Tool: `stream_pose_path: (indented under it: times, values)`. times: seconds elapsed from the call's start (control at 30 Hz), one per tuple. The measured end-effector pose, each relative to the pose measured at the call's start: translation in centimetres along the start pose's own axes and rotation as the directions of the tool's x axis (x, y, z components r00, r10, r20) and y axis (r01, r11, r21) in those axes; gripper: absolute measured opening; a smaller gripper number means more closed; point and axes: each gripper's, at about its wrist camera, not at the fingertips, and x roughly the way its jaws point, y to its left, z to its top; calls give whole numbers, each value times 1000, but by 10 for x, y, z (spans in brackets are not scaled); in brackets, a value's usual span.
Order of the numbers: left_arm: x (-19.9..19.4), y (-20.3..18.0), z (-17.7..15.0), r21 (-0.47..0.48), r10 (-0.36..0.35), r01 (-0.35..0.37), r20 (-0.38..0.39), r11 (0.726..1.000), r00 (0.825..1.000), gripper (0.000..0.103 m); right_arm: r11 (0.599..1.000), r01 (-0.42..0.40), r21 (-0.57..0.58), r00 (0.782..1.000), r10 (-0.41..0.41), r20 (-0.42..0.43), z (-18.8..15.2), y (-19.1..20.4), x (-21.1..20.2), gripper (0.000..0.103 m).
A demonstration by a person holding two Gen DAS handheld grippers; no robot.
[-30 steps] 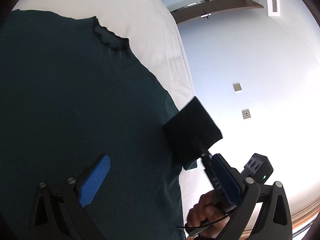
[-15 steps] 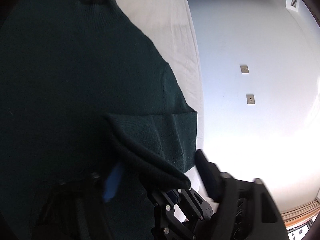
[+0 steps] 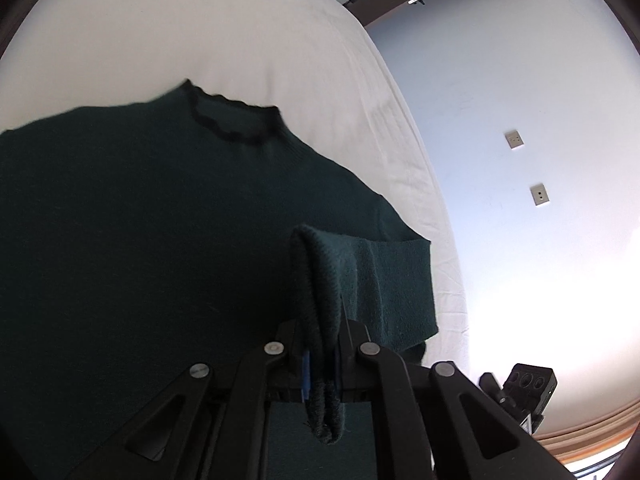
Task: Fold small clothes
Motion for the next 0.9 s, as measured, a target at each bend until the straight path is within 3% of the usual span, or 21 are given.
stream_pose_path:
  times: [0.17, 0.3, 0.5, 0.6, 0.9]
  values:
    - [-24, 42, 12, -37, 78, -77, 49, 996, 996, 7, 983, -79, 167, 997, 79, 8, 29, -30, 11, 79]
    - [-30, 58, 17, -50, 146, -142, 79, 989, 986, 8, 968, -101, 230, 995, 104, -3, 36, -40, 24, 79]
    - [-40, 68, 12, -29, 212, -210, 108, 977, 971, 8, 960, -113, 255, 993, 117, -3, 63, -25, 45, 79]
    - [-45, 73, 17, -30, 231, -229, 116, 973, 966, 8, 961, -115, 253, 992, 124, -21, 75, -31, 35, 79]
    - [-39, 79, 5, -17, 255, -255, 99, 967, 962, 8, 968, -85, 237, 989, 110, -94, 111, -27, 73, 79]
